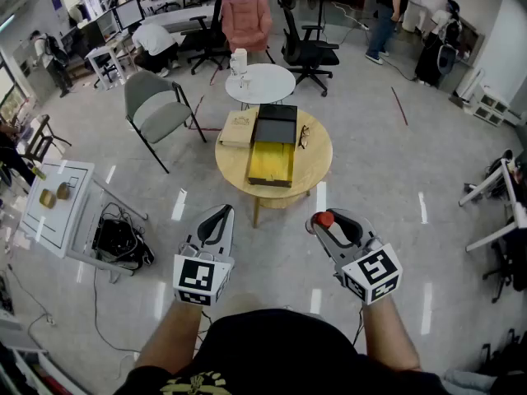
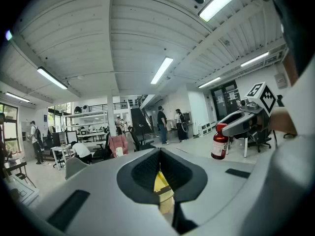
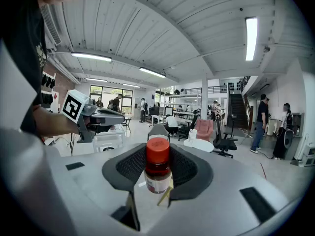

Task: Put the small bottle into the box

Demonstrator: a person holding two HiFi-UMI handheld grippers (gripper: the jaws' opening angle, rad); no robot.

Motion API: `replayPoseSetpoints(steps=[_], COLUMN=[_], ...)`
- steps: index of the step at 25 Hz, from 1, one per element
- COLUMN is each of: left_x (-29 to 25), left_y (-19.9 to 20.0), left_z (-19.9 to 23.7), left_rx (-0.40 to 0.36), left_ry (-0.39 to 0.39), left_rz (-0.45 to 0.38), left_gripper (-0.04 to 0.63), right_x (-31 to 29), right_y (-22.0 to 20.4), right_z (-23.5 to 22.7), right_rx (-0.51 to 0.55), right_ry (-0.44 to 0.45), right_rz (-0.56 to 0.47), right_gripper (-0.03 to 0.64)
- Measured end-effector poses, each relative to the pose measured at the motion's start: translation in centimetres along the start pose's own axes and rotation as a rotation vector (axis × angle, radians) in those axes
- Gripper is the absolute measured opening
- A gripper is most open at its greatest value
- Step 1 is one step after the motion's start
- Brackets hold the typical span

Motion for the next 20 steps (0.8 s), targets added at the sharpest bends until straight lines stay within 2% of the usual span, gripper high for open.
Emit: replayPoseSetpoints(steps=[6,20], left_x=[-0.1,0.9], left_y=[0.5,-0.9], left_z=[-1.0,-0.9], left_rx=[-0.003,0.007], left_ry=[0.002,0.028], left_rz=[0.005,0.038], left_gripper=[0.015,0.015], right_x=[1.0,0.9], right_y=[-0.8,-2.3], right_z=[-0.5,-1.3], right_rx=[-0.029,-0.056], right_ry=[0.015,0.019], right_rz=[-0.026,-0.009], right_gripper=[0.152,0.152])
Point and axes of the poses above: the fingertips, and each gripper's own axes: x backward along the fingers, z to its left, y out of its top, the point moved 9 cm from there along x, backward along the fingers, and after that the axes turned 3 degrees about z, right-handed, at the moved point
